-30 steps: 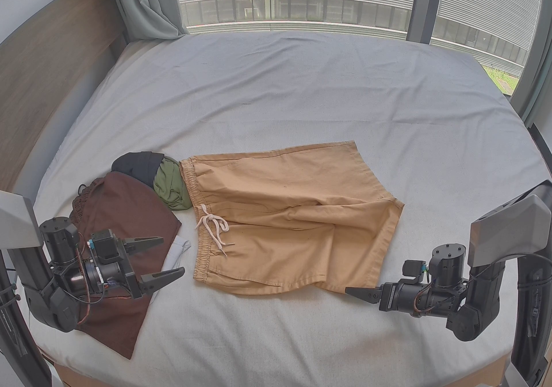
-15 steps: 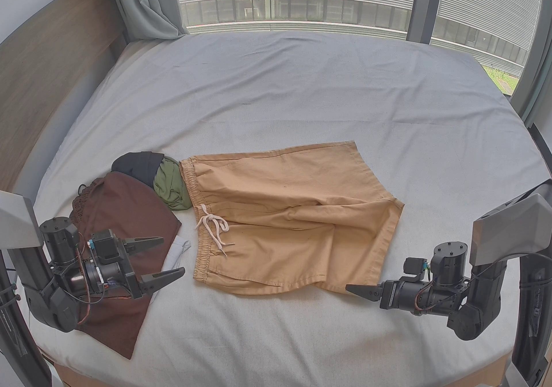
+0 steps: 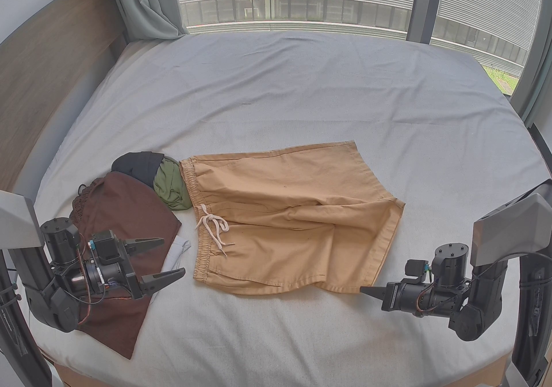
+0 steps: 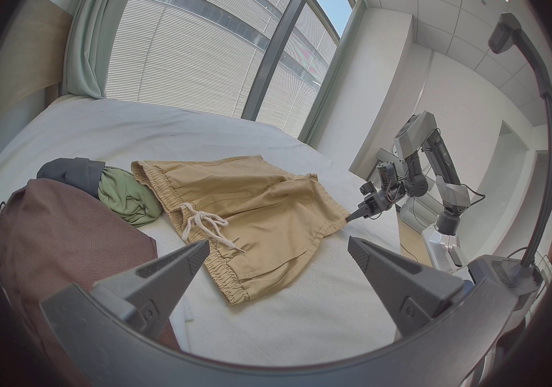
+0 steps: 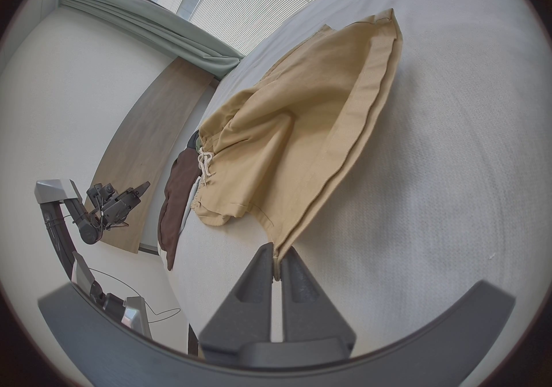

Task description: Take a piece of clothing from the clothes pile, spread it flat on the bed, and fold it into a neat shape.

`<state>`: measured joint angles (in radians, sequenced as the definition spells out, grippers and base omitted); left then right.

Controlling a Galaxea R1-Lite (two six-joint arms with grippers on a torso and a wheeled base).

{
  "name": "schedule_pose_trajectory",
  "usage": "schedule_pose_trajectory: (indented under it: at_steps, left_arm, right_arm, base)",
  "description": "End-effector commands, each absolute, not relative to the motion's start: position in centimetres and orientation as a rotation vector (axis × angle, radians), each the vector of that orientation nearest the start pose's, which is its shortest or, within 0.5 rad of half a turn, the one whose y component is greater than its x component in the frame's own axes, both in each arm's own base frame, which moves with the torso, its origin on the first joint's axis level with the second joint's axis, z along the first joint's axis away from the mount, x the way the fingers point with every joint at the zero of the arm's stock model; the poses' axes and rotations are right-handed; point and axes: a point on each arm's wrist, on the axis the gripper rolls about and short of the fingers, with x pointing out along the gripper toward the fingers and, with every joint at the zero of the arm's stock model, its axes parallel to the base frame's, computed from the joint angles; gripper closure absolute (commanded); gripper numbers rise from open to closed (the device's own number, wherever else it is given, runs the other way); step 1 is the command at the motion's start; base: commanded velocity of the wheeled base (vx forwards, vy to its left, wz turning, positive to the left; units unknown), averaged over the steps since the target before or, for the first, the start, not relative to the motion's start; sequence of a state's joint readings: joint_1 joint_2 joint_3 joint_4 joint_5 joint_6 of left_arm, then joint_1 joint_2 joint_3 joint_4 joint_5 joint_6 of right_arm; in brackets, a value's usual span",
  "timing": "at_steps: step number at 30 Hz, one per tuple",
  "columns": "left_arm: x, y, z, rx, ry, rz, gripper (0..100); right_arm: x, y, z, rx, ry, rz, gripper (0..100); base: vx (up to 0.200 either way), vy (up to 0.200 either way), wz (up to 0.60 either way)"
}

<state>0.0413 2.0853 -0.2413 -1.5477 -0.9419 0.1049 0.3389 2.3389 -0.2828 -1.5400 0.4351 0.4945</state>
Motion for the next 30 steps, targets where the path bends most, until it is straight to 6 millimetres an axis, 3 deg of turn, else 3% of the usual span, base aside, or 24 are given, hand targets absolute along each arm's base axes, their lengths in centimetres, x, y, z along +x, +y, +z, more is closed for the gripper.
schedule_pose_trajectory:
  at_steps: [1, 12, 30]
  left_arm:
    - [26.3, -0.7, 4.3, -0.052, 0.231, -0.906, 0]
    - [27.0, -0.7, 2.7, -0.071, 0.271, -0.904, 0]
    - [27.9, -0.9, -1.7, -0.158, 0.408, -0.905, 0]
  right_arm:
    - [26.1, 9.6, -2.5, 0.465, 0.706, 0.597, 100]
    - [26.1, 4.7, -2.9, 0.334, 0.663, 0.483, 100]
    - [26.1, 4.3, -3.2, 0.326, 0.665, 0.47, 100]
  base:
    - [0.0, 0.0, 0.0]
    - [0.0, 0.0, 0.0]
    - [0.0, 0.0, 0.0]
